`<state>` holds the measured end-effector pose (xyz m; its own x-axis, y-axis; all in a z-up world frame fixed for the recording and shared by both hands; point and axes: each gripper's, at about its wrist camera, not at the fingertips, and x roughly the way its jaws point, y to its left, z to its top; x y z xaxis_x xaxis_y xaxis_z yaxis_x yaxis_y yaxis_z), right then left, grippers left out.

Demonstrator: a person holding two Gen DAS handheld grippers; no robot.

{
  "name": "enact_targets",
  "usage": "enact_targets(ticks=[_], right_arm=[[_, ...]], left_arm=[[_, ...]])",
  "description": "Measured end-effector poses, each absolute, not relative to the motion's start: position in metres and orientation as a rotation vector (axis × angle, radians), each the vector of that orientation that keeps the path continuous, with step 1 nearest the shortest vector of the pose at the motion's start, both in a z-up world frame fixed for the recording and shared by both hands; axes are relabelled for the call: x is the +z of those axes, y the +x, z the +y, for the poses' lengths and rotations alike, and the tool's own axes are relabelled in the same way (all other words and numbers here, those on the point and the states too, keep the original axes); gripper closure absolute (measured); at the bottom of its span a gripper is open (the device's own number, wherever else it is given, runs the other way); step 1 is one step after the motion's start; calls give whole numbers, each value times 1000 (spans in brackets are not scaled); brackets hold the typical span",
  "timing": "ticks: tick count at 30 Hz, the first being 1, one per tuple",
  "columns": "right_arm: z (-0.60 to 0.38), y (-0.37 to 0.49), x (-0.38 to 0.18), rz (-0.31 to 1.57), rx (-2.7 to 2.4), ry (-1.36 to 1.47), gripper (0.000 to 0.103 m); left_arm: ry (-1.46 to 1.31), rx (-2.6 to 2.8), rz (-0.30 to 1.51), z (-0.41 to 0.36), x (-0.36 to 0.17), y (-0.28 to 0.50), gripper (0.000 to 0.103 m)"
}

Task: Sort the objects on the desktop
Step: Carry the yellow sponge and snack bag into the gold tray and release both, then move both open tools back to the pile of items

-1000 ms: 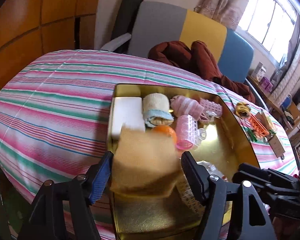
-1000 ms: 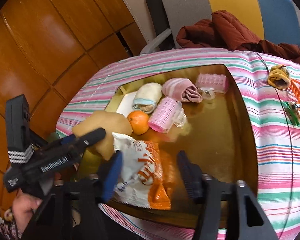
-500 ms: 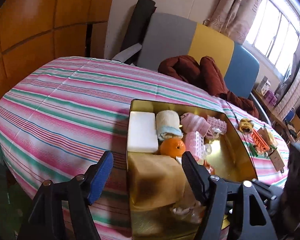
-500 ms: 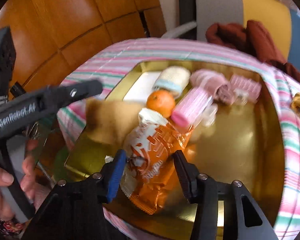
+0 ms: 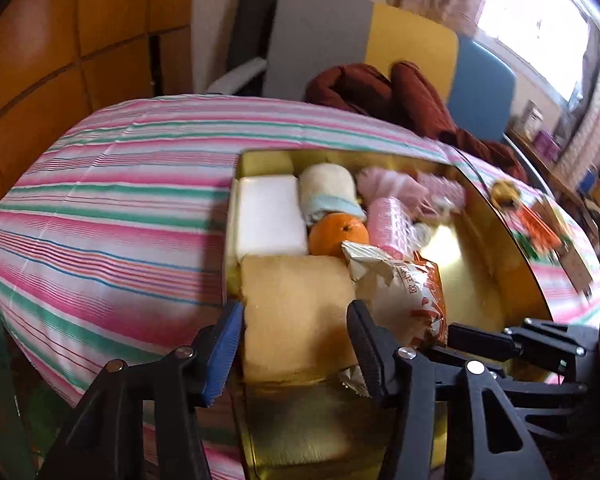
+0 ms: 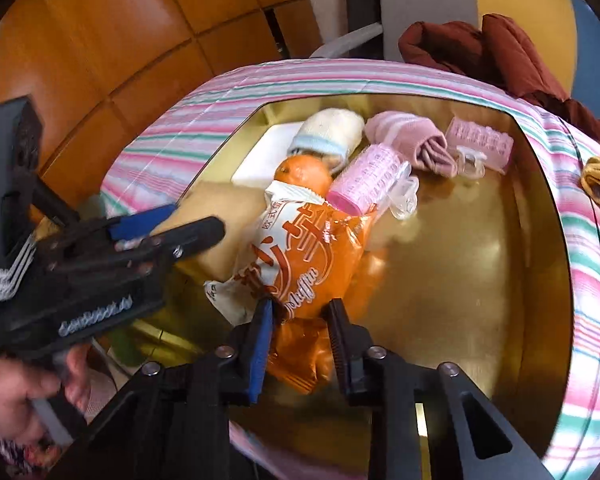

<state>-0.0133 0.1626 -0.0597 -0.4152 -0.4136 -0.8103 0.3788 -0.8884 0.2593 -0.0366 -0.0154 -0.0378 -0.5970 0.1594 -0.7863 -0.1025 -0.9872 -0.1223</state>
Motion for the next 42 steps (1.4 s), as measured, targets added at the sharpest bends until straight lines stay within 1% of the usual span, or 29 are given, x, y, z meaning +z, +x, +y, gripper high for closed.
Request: enact_targets(ticks=[3,5,7,9,11,12,13,14,17,24,29,33,35,38,40,42], right_arm=[[162,-26,-60,-70,-2317,1325,73],[167,-25,-58,-118,-2301,1329,72],[177,-19,-53,-155,-2291,1303,64],[189,-12,-46,-159,-2318,1259,60],[203,-5,-37,-183,-2358,1212,53],[208,-2,-35,-201,-2382,1199,48],[214,-1,-32,-227,-2403,1183,45],[222,0,-30,-261,-2422,1162,45],[252,3,-25,-336,-2503,1119,45],[325,15,-32,-519,-2663,1137,44],[379,23,-50,-599,-2743,1229,44],[419,34,-61,-637,-2841,1228,44],[438,39,-64,-624,-2908,1216,44],[466,42,-64,-530,-3050,1212,44],[489,42,-60,-469,-3133,1213,41],[515,40,-53,-453,-3180,1200,37]], left_arm=[[-1314,2725,-153,-18,-29,-43,47],[-1290,2740,-136,-17,-23,-42,46],[-1266,2753,-142,-18,-19,-38,45],[-1250,2752,-176,-17,-16,-36,45],[-1239,2746,-204,-15,-14,-35,45],[-1226,2739,-222,-14,-12,-34,45],[-1210,2731,-245,-12,-10,-33,44],[-1200,2725,-260,-9,-8,-32,42],[-1175,2696,-267,7,-1,-32,40],[-1141,2578,-100,71,7,-28,37],[-1123,2481,0,116,9,-23,37],[-1102,2400,52,150,11,-18,37],[-1095,2368,86,165,10,-15,37],[-1093,2325,113,184,8,-12,37],[-1113,2294,120,195,5,-11,37],[-1120,2276,121,202,3,-10,37]])
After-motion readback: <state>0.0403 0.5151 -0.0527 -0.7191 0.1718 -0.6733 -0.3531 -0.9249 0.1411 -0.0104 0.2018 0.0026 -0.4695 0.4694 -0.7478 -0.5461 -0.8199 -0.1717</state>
